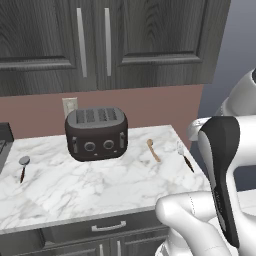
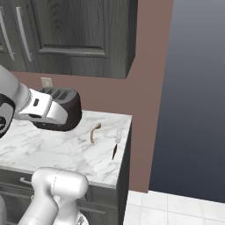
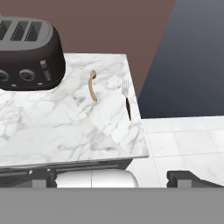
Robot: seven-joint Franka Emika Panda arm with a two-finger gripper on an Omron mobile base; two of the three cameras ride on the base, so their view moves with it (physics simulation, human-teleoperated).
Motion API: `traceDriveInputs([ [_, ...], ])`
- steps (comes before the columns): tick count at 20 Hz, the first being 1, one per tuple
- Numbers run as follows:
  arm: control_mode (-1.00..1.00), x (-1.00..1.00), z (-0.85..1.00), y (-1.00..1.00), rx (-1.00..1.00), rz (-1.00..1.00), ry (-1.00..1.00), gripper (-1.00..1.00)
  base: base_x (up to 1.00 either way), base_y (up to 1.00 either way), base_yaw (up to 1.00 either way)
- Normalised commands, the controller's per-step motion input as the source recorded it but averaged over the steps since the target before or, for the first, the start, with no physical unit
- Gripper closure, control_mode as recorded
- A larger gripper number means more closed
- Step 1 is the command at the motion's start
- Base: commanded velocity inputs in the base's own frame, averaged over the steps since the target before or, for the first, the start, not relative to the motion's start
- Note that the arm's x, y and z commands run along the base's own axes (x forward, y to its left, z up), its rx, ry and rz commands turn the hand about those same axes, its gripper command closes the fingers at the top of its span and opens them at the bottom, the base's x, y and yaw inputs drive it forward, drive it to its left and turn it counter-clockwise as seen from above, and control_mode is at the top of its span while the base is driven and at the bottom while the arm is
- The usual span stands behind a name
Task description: Organize the utensils by type. Pick up the wooden spoons from the counter and place them in the open cabinet. Then pick up the metallic utensils from the counter and place them in the open drawer.
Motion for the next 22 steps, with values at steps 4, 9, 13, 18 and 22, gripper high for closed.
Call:
traceDriveInputs([
  [4,-1.00,0.29,-0.23,0.00,0.00,0.01,0.05,-1.00,0.07,0.00,0.00],
  [9,-1.00,0.43,-0.52,0.00,0.00,0.11,0.09,-1.00,0.00,0.00,0.00],
  [13,-1.00,0.49,-0.68,0.00,0.00,0.13,0.06,-1.00,0.00,0.00,0.00],
  [18,-1.00,0.48,-0.63,0.00,0.00,0.16,0.02,-1.00,0.00,0.00,0.00],
  [22,-1.00,0.47,-0.49,0.01,0.00,0.13,0.06,-1.00,0.00,0.00,0.00],
])
